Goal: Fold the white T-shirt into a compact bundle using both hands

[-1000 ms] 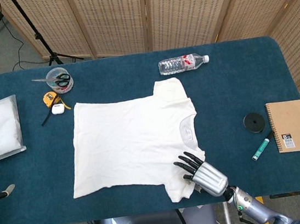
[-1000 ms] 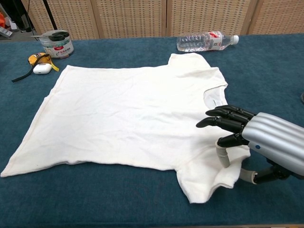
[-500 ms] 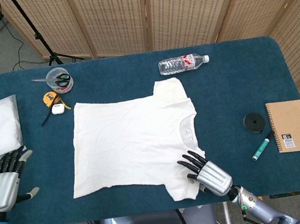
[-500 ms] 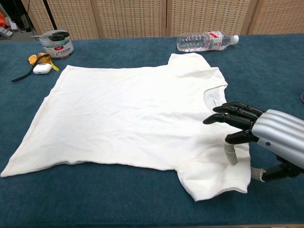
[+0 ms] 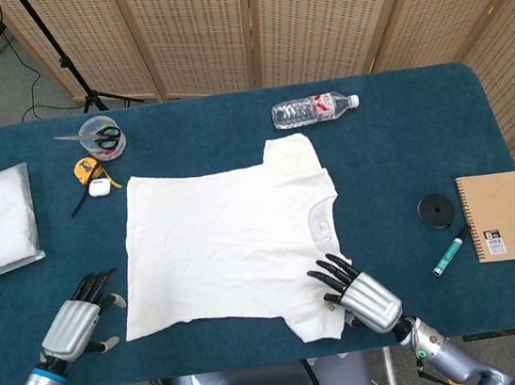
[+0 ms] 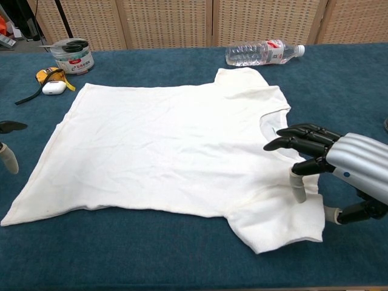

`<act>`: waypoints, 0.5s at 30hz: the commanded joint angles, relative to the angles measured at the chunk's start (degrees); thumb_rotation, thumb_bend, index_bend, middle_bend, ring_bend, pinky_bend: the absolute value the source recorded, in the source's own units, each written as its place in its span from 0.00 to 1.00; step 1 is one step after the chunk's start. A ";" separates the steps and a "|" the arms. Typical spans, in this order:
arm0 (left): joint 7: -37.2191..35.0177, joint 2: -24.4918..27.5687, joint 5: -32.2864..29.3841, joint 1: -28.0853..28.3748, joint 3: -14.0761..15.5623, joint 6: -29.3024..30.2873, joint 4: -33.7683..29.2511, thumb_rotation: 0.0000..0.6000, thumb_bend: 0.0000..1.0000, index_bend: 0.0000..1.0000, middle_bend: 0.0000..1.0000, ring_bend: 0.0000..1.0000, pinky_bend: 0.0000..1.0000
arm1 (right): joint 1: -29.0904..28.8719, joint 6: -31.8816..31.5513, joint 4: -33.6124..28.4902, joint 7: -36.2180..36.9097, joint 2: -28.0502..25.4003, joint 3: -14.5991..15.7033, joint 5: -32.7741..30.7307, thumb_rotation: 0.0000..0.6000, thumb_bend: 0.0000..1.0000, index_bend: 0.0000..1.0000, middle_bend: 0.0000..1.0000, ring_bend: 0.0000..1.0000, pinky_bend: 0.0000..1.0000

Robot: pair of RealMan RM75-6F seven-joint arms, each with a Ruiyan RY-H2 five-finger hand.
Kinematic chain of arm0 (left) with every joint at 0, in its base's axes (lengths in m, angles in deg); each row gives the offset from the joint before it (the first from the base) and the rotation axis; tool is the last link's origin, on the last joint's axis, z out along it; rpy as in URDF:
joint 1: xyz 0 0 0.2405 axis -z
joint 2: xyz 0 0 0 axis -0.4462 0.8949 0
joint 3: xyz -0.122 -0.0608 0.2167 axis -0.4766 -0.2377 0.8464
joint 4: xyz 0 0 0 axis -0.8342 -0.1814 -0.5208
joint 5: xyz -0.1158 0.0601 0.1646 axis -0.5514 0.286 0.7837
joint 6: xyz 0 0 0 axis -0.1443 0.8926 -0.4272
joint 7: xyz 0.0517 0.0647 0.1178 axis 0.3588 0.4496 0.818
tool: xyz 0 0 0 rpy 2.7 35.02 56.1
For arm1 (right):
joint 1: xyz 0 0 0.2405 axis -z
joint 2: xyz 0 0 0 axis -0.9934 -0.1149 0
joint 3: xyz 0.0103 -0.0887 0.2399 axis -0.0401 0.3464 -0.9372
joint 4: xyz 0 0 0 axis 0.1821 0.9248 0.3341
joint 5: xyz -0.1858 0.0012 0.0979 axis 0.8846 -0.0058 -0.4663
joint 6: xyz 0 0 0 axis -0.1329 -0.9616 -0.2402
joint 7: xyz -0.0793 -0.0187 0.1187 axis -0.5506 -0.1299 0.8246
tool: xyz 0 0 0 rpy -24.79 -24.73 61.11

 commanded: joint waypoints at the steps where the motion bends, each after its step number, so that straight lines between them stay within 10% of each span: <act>1: -0.53 -1.56 0.71 0.33 0.57 0.19 1.72 1.00 0.01 0.44 0.00 0.00 0.00 | 0.01 -0.01 0.05 0.01 -0.01 -0.05 -0.04 1.00 1.00 0.58 0.15 0.00 0.00; 15: -2.48 -7.41 1.88 0.93 1.86 1.48 8.95 1.00 0.07 0.49 0.00 0.00 0.00 | -0.04 0.06 0.25 0.37 0.01 -0.24 -0.23 1.00 1.00 0.58 0.15 0.00 0.00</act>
